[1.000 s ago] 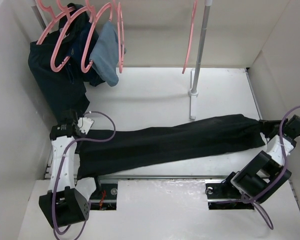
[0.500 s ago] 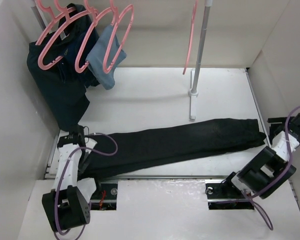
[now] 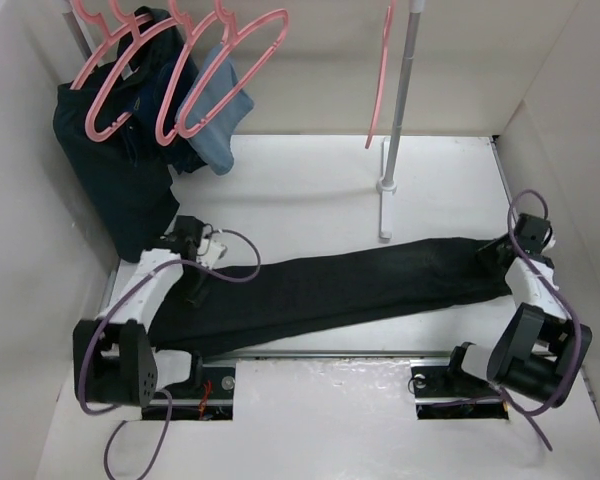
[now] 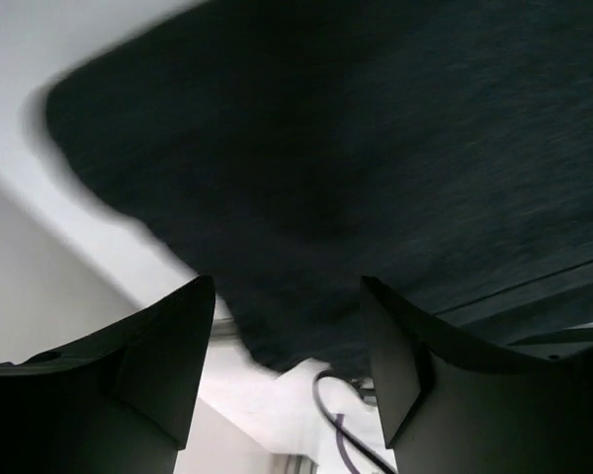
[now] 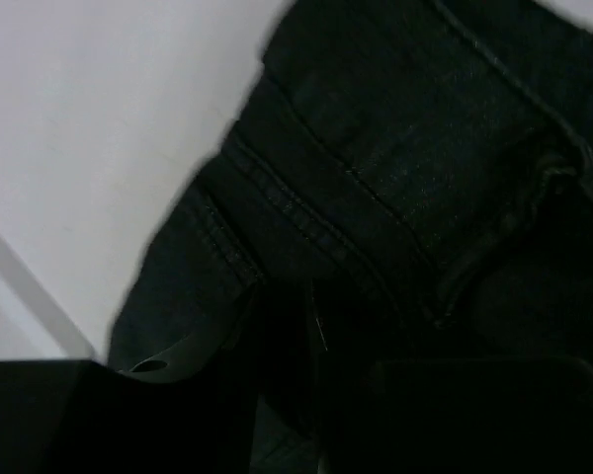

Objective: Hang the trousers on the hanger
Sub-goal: Fold the trousers at the center of the board.

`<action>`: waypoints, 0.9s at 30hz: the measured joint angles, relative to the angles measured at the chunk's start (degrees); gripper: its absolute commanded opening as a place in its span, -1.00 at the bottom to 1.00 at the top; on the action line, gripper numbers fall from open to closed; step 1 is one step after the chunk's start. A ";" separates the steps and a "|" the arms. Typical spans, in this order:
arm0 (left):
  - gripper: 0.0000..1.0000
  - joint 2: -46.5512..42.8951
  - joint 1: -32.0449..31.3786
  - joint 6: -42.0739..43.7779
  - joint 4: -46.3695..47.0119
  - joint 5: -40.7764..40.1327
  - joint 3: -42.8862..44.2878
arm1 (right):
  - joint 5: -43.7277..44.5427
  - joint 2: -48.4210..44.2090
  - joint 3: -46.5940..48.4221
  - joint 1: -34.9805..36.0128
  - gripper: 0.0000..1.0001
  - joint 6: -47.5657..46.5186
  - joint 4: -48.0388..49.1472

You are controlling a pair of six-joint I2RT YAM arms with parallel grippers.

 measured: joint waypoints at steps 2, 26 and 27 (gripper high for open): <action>0.14 3.30 -3.48 -1.88 1.75 -0.04 -2.91 | -0.31 0.81 -3.65 0.44 -0.40 0.48 -0.52; 0.05 29.70 -5.31 -4.13 29.51 -18.34 8.94 | -1.77 19.34 16.48 8.96 0.85 -6.16 -4.96; 0.05 28.92 -5.16 -3.72 29.81 -17.99 8.28 | -1.18 17.27 16.48 8.87 0.92 -6.10 -5.64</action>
